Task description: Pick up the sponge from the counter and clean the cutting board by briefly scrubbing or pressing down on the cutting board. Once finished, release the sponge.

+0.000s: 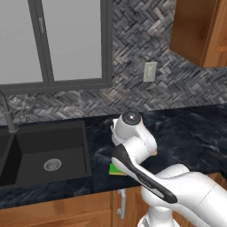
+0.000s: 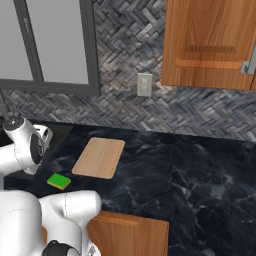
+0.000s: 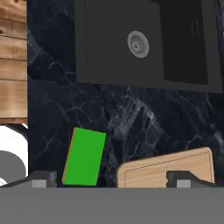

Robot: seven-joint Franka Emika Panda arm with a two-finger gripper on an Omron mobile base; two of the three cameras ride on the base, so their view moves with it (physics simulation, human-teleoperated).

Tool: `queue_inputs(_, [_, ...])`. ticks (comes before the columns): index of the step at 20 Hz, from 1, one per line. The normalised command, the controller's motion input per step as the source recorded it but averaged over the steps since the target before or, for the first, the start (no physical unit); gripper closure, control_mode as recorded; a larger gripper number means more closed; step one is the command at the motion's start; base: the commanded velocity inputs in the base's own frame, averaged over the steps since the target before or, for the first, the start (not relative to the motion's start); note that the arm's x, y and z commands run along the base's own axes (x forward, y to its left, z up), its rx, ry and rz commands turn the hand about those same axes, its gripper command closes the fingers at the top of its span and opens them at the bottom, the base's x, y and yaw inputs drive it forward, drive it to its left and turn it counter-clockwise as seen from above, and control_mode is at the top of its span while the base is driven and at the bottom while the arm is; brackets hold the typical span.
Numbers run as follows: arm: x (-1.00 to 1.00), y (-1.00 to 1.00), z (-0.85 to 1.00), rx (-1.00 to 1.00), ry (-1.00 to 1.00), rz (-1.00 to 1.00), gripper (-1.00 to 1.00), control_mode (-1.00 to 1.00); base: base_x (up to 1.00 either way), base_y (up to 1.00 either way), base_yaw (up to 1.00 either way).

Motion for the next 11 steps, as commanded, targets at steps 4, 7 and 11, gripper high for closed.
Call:
queue_inputs(4, [-0.32,-0.09,0.61,0.00,0.02,0.00,-1.00,-1.00,0.00,0.00,0.00])
queue_inputs(7, [-0.24,-0.17,0.60,0.00,0.07,0.00,-1.00,-1.00,0.00,0.00,0.00])
queue_inputs(11, [-0.22,-0.22,0.50,0.02,0.11,-0.05,-1.00,-1.00,0.00,0.00,0.00])
